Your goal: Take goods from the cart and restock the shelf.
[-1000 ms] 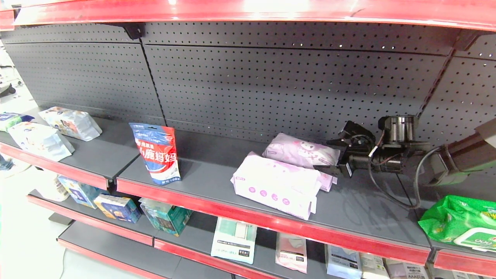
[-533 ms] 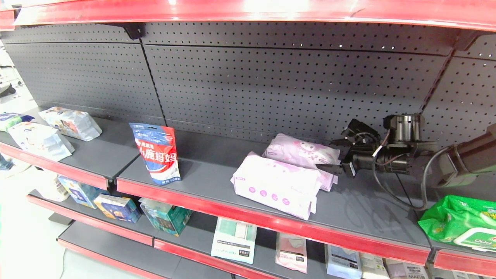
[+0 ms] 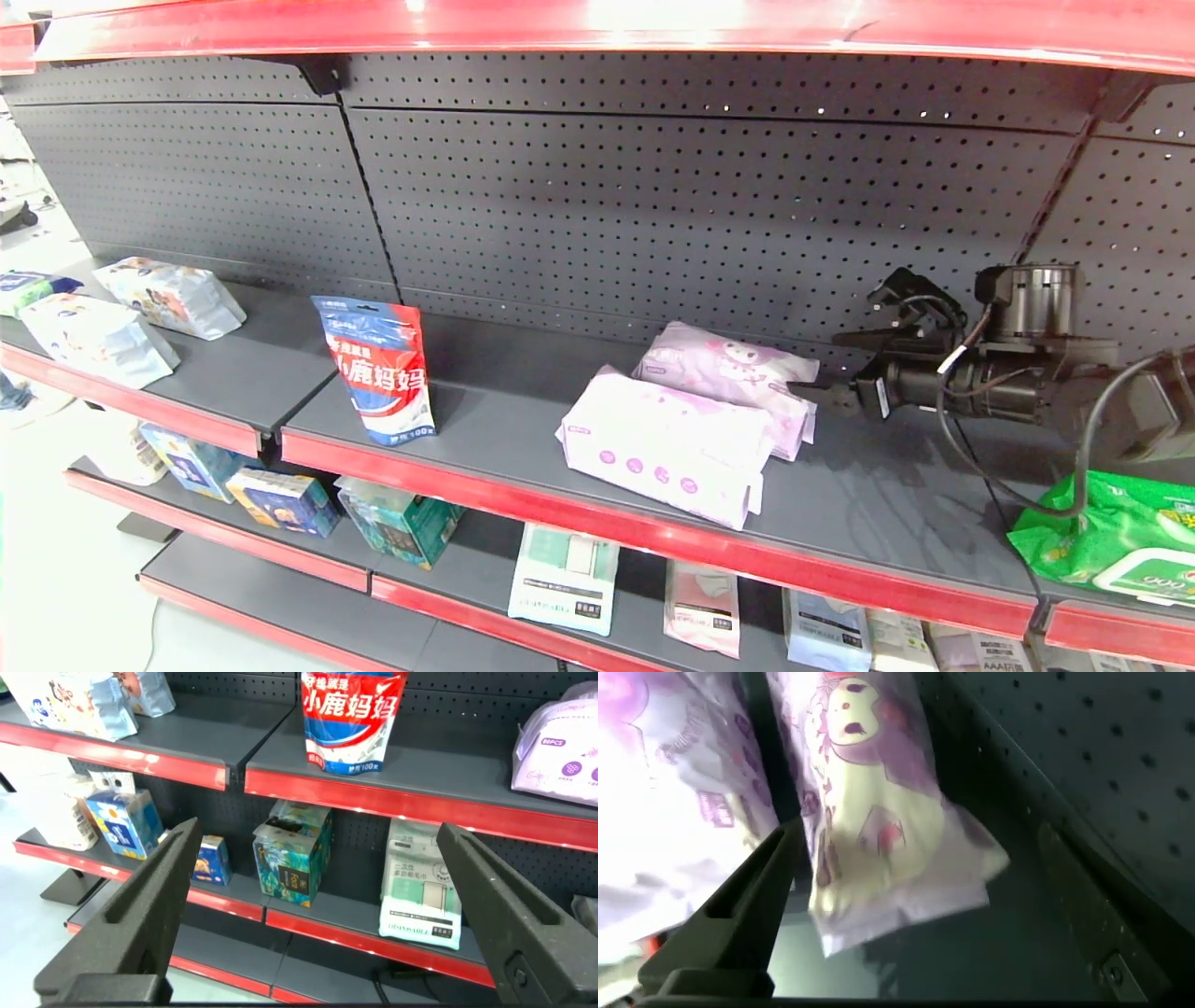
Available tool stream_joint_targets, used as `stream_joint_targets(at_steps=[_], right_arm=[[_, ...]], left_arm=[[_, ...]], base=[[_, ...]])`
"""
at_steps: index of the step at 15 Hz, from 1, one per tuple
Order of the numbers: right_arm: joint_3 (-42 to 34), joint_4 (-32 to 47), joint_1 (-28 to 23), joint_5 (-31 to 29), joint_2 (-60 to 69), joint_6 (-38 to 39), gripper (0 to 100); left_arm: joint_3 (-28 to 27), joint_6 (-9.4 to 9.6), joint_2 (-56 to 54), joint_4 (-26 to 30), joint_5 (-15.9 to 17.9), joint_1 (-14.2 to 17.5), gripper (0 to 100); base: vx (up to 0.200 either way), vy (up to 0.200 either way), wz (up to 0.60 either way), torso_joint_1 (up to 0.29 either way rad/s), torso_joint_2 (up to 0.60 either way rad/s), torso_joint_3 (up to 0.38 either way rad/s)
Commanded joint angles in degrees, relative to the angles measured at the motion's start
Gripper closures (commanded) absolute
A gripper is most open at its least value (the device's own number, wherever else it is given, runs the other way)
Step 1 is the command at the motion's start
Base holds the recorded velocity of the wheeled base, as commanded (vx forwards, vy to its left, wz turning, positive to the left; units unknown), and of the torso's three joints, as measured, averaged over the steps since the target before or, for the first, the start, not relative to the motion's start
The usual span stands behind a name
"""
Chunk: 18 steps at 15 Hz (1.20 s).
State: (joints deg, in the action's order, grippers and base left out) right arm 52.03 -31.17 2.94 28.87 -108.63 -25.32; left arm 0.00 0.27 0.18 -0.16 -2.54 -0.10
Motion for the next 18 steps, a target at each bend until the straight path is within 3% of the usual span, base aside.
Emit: stream_joint_targets(at_steps=[1,2,5,7,18], right_arm=[[-1.7,0.0,-1.9,-2.2,3.7,1.6,0],[-2.4,0.0,-2.7,-4.0,4.6,2.7,0],[-5.7,-0.1,-4.3,-17.2,5.9,7.2,0],[-5.4,-0.2,-4.2,-21.4,4.8,7.6,0],[0.4,-0.5,2.0,-28.2,-3.3,7.2,0]], left_arm=[[0.0,0.00,0.0,0.0,0.0,0.0,0],[0.0,0.00,0.0,0.0,0.0,0.0,0],[0.0,0.00,0.0,0.0,0.0,0.0,0],[0.0,0.00,0.0,0.0,0.0,0.0,0],[0.0,0.00,0.0,0.0,0.0,0.0,0]], base=[[0.000,0.000,0.00,0.000,0.00,0.000],[0.000,0.000,0.00,0.000,0.00,0.000],[0.000,0.000,0.00,0.000,0.00,0.000],[0.000,0.000,0.00,0.000,0.00,0.000],[0.000,0.000,0.00,0.000,0.00,0.000]])
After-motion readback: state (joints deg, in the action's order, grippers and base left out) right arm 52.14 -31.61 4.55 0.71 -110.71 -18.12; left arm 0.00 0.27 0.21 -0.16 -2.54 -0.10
